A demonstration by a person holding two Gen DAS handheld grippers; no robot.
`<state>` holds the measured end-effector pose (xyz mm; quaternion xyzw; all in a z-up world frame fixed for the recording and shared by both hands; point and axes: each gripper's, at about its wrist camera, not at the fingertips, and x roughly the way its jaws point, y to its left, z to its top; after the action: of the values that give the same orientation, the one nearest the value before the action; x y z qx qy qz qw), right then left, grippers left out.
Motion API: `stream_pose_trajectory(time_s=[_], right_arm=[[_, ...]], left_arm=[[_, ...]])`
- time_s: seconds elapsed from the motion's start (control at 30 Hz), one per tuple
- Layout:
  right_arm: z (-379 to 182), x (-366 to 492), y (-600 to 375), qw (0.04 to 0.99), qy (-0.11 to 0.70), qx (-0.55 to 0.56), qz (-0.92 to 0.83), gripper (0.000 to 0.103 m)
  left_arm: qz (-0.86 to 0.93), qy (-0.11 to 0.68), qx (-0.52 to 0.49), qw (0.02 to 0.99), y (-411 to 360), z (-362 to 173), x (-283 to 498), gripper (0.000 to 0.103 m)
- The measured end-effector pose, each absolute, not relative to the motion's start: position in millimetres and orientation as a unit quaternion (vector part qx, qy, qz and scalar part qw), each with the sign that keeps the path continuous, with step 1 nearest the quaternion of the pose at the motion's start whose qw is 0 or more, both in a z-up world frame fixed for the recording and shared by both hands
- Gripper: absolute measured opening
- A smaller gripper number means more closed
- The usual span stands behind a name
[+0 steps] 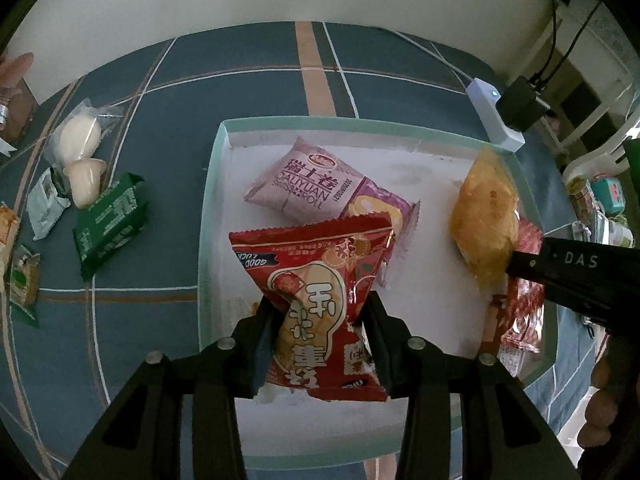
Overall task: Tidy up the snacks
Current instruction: 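Open both tools to drop the red snacks into the tray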
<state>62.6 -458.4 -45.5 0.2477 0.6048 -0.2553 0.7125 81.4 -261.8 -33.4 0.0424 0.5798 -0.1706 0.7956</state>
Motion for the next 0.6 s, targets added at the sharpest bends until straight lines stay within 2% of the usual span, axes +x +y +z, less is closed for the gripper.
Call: stream_pose_trajectory(time_s=[0.03,0.07,0.1,0.17,0.23,0.43,0.47,0.53,0.6], right_arm=[[-46,63,-459,0.712,0.607,0.245,-0.255,0.068],[-45,64,-459,0.712,0.608,0.239,-0.256,0.072],[-43,67,-459,0.713,0.608,0.234,-0.258,0.074],[-40,69,-457,0.715,0.609,0.224,-0.260,0.075],[-37,72,-454,0.717,0.608,0.220,-0.261,0.082],[-22,80,-438,0.733,0.597,0.198,-0.259,0.090],[-18,81,-435,0.737,0.594,0.196,-0.256,0.091],[-10,85,-429,0.743,0.589,0.192,-0.252,0.094],[-2,88,-421,0.751,0.583,0.188,-0.247,0.094]], left_arm=[[-0.170,0.580,0.043,0.796,-262,-32,81,0.054],[-0.169,0.580,0.043,0.796,-262,-31,80,0.058],[-0.168,0.581,0.042,0.796,-261,-30,80,0.064],[-0.166,0.583,0.040,0.795,-260,-27,80,0.068],[-0.160,0.585,0.043,0.794,-260,-25,81,0.076],[-0.139,0.586,0.035,0.798,-250,-10,83,0.078],[-0.136,0.583,0.031,0.800,-248,-6,83,0.080],[-0.125,0.575,0.018,0.808,-240,3,86,0.089],[-0.110,0.568,-0.001,0.816,-229,10,90,0.089]])
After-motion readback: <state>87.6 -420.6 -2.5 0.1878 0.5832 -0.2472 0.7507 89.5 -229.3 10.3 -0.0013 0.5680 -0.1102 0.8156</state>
